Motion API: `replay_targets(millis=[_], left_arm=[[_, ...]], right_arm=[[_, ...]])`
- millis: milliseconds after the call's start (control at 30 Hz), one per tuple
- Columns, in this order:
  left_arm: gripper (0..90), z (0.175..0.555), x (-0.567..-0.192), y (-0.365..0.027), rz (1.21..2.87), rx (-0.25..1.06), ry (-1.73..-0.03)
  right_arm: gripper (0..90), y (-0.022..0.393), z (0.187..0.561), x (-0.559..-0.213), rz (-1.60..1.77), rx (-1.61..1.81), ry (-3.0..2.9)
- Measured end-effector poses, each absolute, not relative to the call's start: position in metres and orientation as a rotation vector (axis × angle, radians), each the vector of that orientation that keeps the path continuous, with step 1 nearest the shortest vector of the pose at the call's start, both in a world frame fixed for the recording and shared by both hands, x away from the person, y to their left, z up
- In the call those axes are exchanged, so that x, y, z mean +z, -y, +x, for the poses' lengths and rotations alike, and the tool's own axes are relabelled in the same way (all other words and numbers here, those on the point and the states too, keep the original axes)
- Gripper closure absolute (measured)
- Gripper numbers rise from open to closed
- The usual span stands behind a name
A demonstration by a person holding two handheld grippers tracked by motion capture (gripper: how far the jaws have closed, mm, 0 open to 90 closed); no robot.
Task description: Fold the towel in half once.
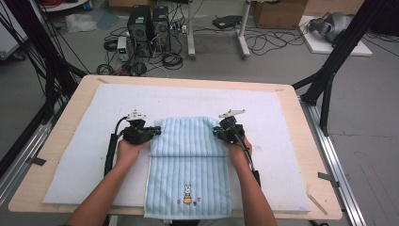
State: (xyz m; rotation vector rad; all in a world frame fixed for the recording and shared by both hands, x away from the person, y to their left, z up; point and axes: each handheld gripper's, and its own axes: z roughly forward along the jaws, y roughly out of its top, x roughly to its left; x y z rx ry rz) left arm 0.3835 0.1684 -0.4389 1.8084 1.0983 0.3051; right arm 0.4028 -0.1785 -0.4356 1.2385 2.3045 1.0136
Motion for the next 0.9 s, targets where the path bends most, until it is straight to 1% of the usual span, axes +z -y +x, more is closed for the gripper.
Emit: replay_targets(millis=[200, 467, 667, 900], left_arm=[[85.9, 0.37, -0.426, -0.172, 1.788, 0.281, -1.026], [85.9, 0.345, -0.412, -0.178, 1.738, 0.253, -0.946], [85.8, 0.326, -0.414, -0.183, 1.737, 0.218, -0.924], [85.6, 0.299, -0.426, -0.187, 1.795, 0.191, -0.911]], right_arm=[[85.1, 0.19, 0.389, -0.426, 1.214, 1.114, -2.292], [85.2, 0.203, 0.356, -0.409, 1.144, 1.276, -2.247], [85.1, 0.208, 0.33, -0.401, 1.082, 1.337, -2.259], [85.1, 0.212, 0.306, -0.41, 1.065, 1.381, -2.331]])
